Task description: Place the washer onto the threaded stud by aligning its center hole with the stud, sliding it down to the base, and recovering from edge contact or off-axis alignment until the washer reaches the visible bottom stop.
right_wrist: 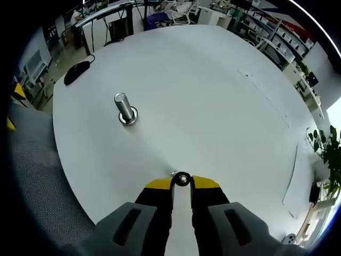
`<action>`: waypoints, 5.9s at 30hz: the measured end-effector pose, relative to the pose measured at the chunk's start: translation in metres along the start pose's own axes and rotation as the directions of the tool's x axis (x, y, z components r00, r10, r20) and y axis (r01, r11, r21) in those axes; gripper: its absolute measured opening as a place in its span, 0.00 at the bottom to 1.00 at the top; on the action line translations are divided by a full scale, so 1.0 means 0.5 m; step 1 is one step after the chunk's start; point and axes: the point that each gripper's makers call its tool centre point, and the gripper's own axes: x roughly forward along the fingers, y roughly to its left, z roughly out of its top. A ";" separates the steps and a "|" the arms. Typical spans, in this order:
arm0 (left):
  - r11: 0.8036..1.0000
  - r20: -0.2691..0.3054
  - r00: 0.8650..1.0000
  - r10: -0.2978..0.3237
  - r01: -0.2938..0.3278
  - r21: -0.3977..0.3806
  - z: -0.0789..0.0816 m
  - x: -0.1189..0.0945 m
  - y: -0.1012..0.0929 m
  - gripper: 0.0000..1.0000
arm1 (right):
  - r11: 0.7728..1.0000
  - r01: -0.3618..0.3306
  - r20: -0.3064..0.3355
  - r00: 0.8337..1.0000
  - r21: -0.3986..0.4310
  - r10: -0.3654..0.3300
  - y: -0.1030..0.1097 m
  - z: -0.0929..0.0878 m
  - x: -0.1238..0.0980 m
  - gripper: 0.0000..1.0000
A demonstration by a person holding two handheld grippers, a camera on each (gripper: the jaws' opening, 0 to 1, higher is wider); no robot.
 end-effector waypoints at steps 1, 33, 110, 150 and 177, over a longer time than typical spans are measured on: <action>1.000 -0.001 1.000 0.001 -0.001 -0.001 0.000 0.000 0.000 0.32 | 1.000 -0.002 -0.002 1.000 0.000 0.002 0.000 -0.001 0.002 0.14; 1.000 -0.025 1.000 -0.011 0.011 0.005 -0.009 0.004 -0.006 0.32 | 0.998 -0.042 -0.041 0.998 0.039 0.044 0.020 -0.032 0.068 0.16; 0.999 -0.017 0.999 -0.035 0.035 0.023 -0.005 0.003 -0.014 0.31 | 0.994 -0.078 -0.144 0.986 0.079 0.089 0.075 -0.082 0.063 0.15; 1.000 -0.004 1.000 -0.015 0.015 0.016 -0.002 0.001 -0.006 0.33 | 0.997 -0.058 -0.104 0.993 0.050 0.063 0.066 -0.068 0.054 0.14; 1.000 0.015 1.000 -0.011 0.011 0.008 0.005 -0.001 -0.003 0.33 | 0.993 -0.027 0.015 1.000 0.117 0.026 -0.006 0.021 -0.027 0.14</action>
